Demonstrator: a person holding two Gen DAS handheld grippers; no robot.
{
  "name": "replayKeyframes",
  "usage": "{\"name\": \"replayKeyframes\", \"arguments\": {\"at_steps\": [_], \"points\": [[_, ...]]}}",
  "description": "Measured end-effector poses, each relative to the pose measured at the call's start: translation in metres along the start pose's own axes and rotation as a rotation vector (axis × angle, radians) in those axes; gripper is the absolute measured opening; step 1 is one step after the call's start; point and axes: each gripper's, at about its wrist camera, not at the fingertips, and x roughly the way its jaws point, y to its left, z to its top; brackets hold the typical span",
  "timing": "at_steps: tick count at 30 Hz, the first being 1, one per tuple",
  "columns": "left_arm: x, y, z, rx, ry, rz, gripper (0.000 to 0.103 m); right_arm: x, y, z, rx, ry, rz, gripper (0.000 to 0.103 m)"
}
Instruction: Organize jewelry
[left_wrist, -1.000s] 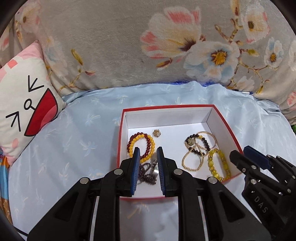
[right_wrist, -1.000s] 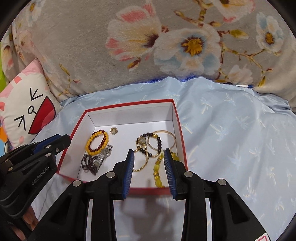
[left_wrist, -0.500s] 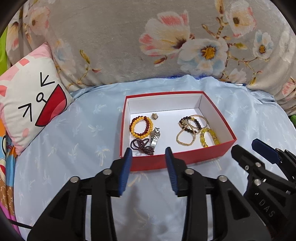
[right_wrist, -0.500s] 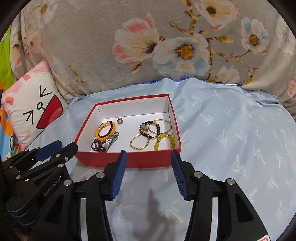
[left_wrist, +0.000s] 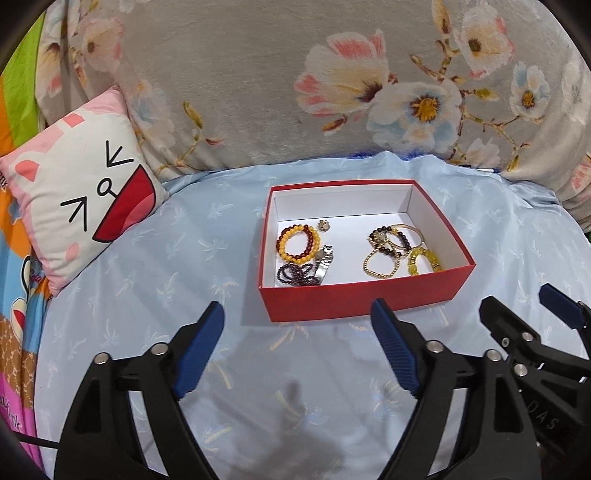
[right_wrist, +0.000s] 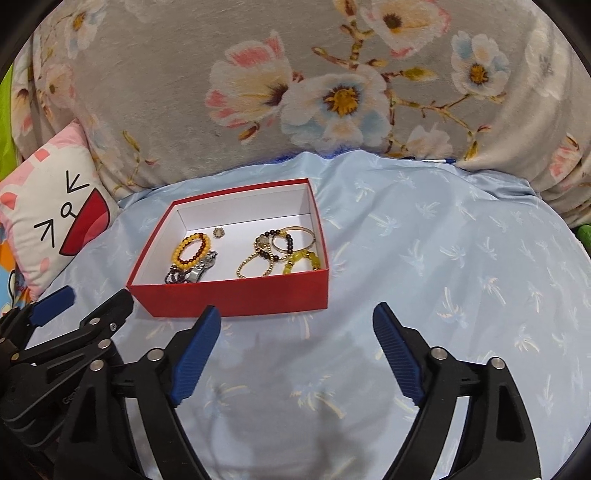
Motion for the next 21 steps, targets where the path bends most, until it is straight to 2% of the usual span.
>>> {"name": "replayKeyframes", "arguments": {"at_steps": [3,9,18,21], "points": [[-0.001,0.004,-0.003,-0.008,-0.003,0.012,0.09,0.0,-0.002,-0.003,-0.006,0.008,-0.01,0.084],[0.002,0.016,-0.012,-0.036,0.02,0.038,0.09,0.001,-0.005,-0.012,-0.025,0.022,-0.019,0.084],[0.004,0.032,-0.024,-0.079,0.054,0.044,0.09,-0.002,-0.019,-0.019,0.014,0.036,-0.02,0.084],[0.002,0.033,-0.024,-0.077,0.054,0.041,0.09,-0.005,-0.024,-0.022,0.04,0.018,0.027,0.084]]}}
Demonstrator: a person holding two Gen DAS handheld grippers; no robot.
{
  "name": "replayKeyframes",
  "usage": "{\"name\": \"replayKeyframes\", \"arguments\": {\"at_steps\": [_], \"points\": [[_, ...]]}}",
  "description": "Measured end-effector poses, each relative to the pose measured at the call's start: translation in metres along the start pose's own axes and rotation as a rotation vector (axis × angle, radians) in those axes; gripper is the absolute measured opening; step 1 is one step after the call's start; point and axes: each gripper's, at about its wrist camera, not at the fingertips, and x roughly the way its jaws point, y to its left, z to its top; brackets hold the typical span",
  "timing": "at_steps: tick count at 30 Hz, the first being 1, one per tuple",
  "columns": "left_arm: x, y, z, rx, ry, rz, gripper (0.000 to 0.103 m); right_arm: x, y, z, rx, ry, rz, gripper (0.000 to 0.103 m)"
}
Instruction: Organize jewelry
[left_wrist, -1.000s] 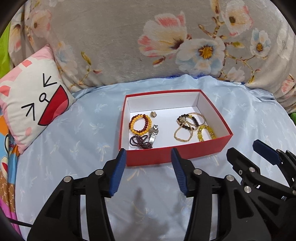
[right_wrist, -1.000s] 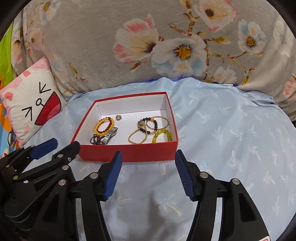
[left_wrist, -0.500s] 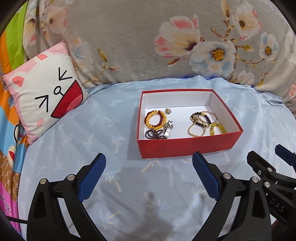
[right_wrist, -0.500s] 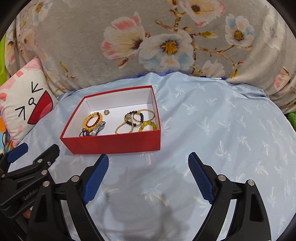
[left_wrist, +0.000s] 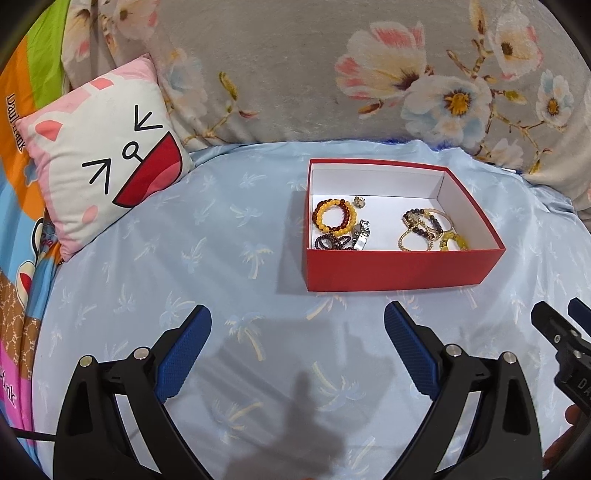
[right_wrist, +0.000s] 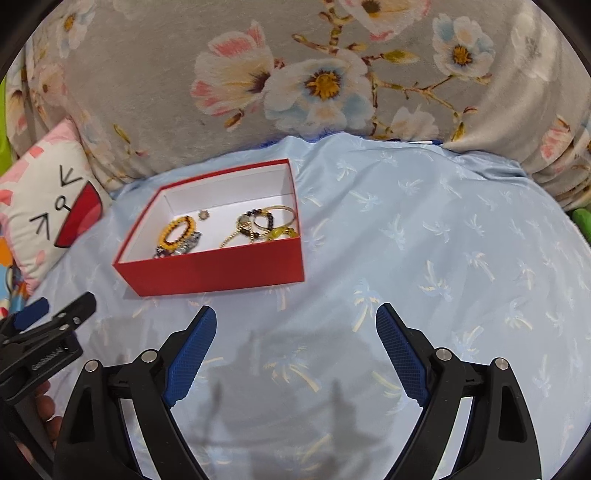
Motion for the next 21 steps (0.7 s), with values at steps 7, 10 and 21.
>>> {"name": "replayKeyframes", "arguments": {"at_steps": [7,10,21], "points": [[-0.003,0.0,-0.003,-0.002,0.002,-0.005,0.09,-0.001,-0.006,-0.006,0.008,-0.034,-0.008,0.086],[-0.003,-0.001,-0.005,-0.005,0.007,-0.006,0.09,-0.001,-0.006,-0.008,0.01,-0.03,0.001,0.096],[-0.005,-0.006,-0.014,0.007,0.008,-0.007,0.09,0.001,-0.007,-0.016,0.005,-0.004,-0.01,0.096]]}}
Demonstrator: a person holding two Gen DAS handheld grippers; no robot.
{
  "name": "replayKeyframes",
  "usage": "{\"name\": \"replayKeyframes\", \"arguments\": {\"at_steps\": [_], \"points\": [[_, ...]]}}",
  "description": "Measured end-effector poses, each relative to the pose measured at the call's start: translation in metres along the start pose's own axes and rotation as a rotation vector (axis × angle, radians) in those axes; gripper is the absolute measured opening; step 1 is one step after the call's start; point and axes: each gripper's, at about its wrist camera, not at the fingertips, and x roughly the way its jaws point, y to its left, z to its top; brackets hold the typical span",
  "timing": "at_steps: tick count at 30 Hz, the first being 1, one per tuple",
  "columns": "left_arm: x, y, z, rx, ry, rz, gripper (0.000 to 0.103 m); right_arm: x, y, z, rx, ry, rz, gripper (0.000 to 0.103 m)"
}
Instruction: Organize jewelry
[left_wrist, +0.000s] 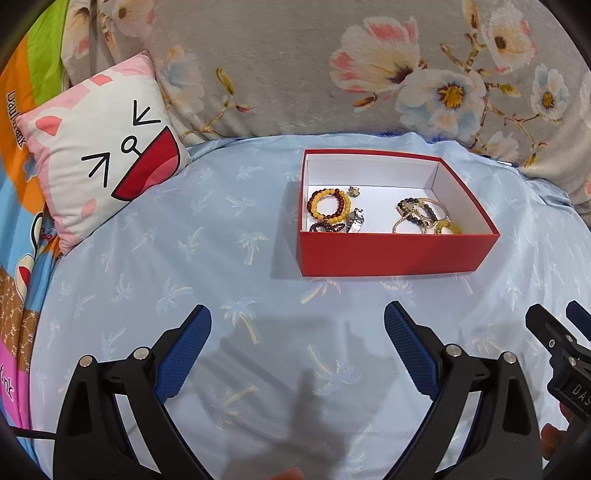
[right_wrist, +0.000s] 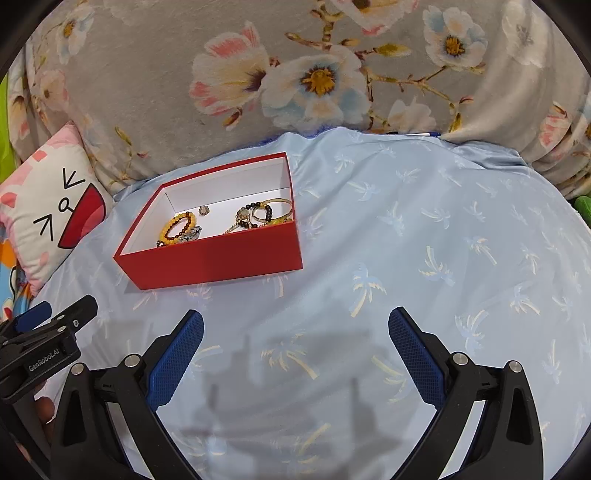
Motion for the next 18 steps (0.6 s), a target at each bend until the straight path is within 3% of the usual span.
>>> {"name": "replayKeyframes", "arguments": {"at_steps": [18], "points": [[-0.0101,-0.007,-0.0073,-0.001,-0.022,-0.017,0.09,-0.0072,0.0017,-0.0063,-0.024,-0.013,-0.011,0.096]]}}
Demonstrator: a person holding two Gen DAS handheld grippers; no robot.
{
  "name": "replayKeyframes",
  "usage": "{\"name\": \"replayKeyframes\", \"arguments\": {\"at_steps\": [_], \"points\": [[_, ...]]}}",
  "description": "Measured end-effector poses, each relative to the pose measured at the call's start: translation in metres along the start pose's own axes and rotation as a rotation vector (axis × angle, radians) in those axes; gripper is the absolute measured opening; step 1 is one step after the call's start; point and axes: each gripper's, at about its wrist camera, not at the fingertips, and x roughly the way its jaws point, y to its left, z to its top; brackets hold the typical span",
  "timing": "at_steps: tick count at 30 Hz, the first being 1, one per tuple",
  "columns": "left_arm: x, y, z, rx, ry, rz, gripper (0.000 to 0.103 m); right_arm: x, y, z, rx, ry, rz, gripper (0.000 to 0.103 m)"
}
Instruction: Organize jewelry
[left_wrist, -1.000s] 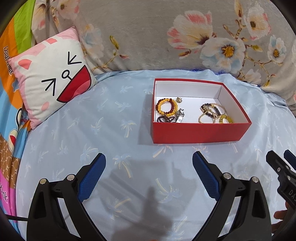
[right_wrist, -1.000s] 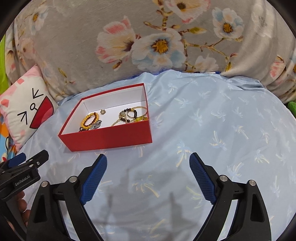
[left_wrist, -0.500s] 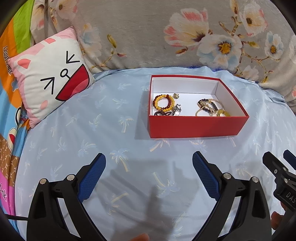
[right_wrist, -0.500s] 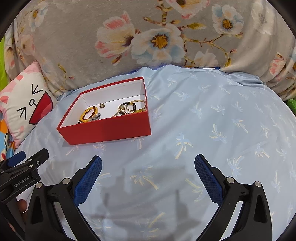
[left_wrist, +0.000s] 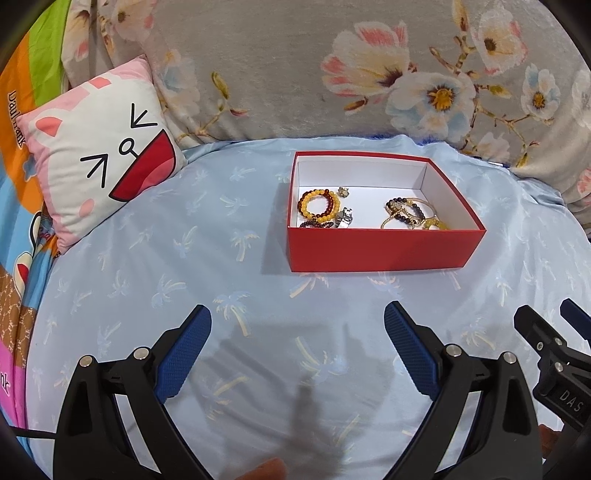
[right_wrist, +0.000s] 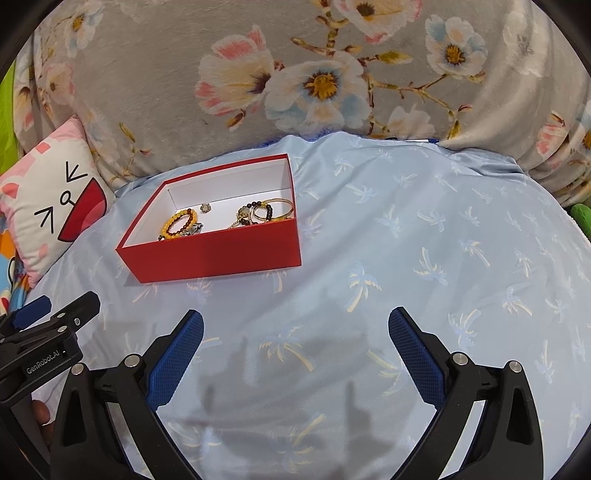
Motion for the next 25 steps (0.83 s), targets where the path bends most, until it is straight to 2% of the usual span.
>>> {"name": "replayKeyframes", "arguments": {"at_steps": [25], "points": [[0.0028,-0.003,0.0007,0.006,0.01,-0.007,0.09,0.0015,-0.0015,-0.0042,0.001,0.011,0.002,0.096]]}}
